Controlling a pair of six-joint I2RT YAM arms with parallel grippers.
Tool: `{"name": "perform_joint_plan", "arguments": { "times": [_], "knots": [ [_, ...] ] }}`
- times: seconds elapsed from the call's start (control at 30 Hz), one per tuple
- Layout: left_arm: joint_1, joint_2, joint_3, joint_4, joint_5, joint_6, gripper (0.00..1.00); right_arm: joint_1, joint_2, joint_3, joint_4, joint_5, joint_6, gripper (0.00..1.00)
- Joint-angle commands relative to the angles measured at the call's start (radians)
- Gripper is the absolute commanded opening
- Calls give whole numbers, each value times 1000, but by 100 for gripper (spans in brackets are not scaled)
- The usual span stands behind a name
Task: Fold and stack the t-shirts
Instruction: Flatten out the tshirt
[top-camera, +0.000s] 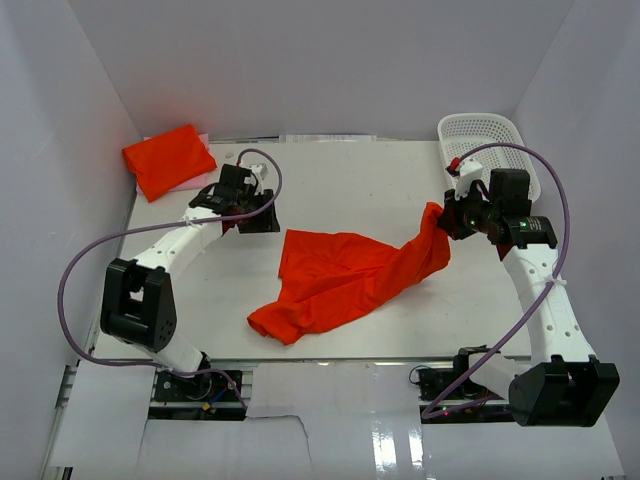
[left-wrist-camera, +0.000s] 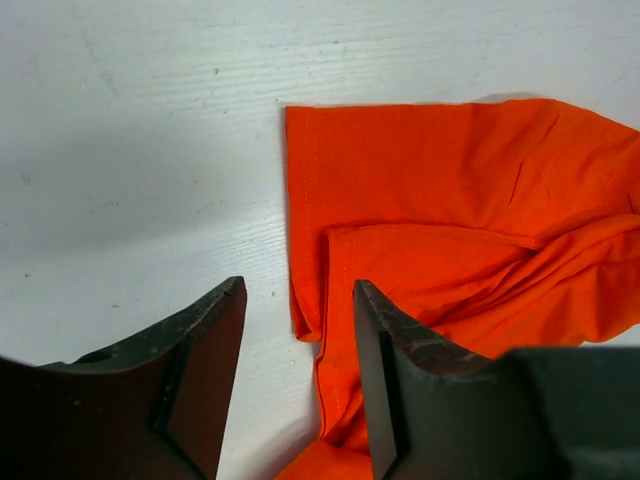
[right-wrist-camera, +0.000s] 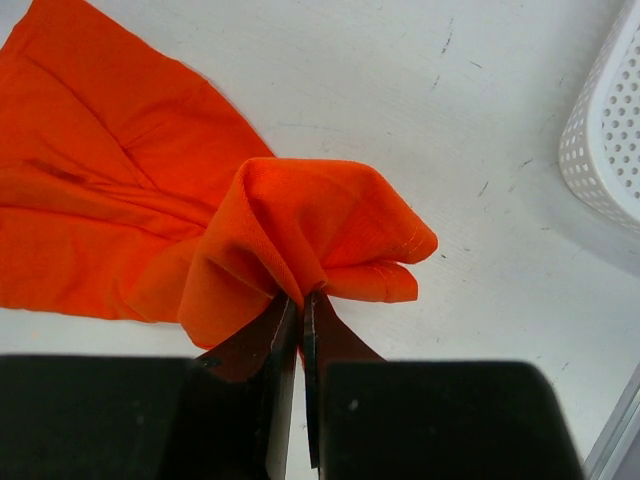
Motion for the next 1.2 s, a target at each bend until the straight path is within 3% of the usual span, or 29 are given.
{"name": "perform_joint_plan", "arguments": {
  "times": [0.0, 0.47, 1.17],
  "knots": [
    [-17, 10, 54, 37, -7, 92, 56, -5, -16, 41, 21, -20, -6, 8],
    [-98, 194, 98, -43, 4, 165, 57, -5, 1, 47, 13, -20, -4, 9],
    [-149, 292, 105, -52, -33, 171, 57, -5, 4, 44, 13, -17, -2, 9]
  ]
}}
